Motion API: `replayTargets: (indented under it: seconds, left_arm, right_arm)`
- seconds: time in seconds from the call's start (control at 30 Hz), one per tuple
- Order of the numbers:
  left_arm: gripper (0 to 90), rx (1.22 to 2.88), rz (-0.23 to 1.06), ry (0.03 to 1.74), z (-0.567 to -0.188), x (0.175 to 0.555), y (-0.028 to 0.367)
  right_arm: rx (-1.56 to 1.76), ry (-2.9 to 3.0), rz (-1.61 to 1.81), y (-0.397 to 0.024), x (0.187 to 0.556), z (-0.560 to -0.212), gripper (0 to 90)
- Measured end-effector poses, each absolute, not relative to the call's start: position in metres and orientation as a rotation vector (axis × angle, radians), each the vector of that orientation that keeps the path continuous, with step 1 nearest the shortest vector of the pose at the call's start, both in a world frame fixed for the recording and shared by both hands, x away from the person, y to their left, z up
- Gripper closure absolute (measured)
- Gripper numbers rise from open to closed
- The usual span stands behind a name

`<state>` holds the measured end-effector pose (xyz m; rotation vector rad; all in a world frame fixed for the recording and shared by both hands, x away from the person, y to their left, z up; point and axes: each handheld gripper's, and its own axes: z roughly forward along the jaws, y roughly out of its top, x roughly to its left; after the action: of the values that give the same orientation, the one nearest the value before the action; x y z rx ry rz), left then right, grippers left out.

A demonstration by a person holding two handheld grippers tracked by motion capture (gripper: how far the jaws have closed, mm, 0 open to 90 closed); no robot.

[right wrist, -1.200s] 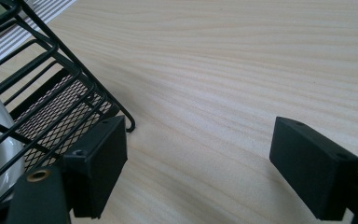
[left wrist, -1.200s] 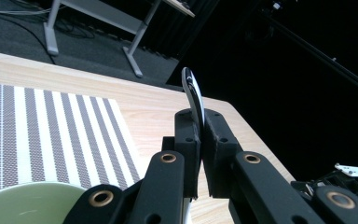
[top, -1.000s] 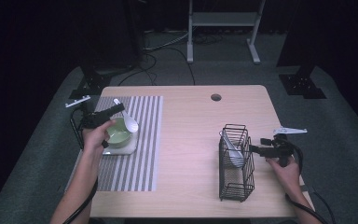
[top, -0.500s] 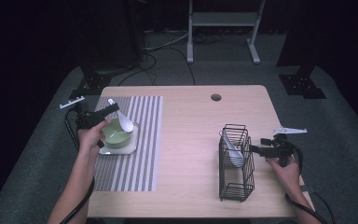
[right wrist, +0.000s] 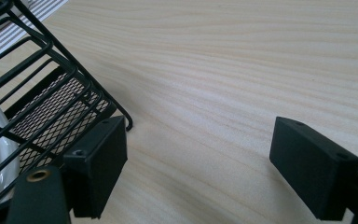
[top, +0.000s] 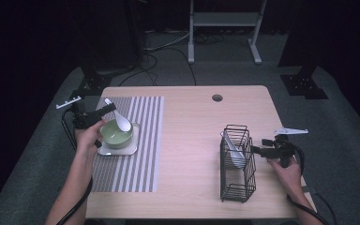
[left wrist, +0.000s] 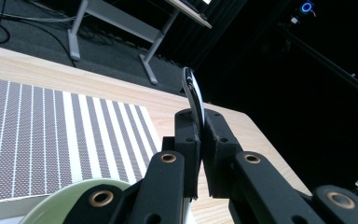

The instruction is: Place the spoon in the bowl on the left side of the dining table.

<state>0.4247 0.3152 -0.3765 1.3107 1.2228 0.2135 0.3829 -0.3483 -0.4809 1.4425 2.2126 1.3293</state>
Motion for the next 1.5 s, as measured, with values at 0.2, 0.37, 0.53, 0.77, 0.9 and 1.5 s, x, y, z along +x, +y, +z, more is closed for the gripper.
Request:
replayTargets:
  seconds: [0.2, 0.37, 0.53, 0.77, 0.9, 1.5]
  left_arm:
    - [85.3, 1.303, 0.225, 1.233, -0.376, 0.425, 0.321]
    - [85.2, 1.301, 0.23, 1.237, -0.377, 0.424, 0.326]
    - [85.2, 1.284, 0.236, 1.255, -0.38, 0.424, 0.332]
    - [85.2, 1.269, 0.248, 1.279, -0.383, 0.424, 0.339]
    - [85.2, 1.267, 0.253, 1.279, -0.385, 0.424, 0.341]
    - [85.2, 1.223, 0.262, 1.326, -0.398, 0.422, 0.356]
  right_arm:
    - [1.444, 2.212, 1.328, -0.348, 0.383, -0.481, 17.8]
    - [1.446, 2.212, 1.327, -0.348, 0.383, -0.481, 17.8]
    - [1.445, 2.215, 1.325, -0.348, 0.383, -0.481, 17.8]
    - [1.445, 2.213, 1.326, -0.348, 0.383, -0.481, 17.8]
    - [1.445, 2.215, 1.325, -0.348, 0.383, -0.481, 17.8]
    - [1.446, 2.217, 1.322, -0.348, 0.383, -0.481, 17.8]
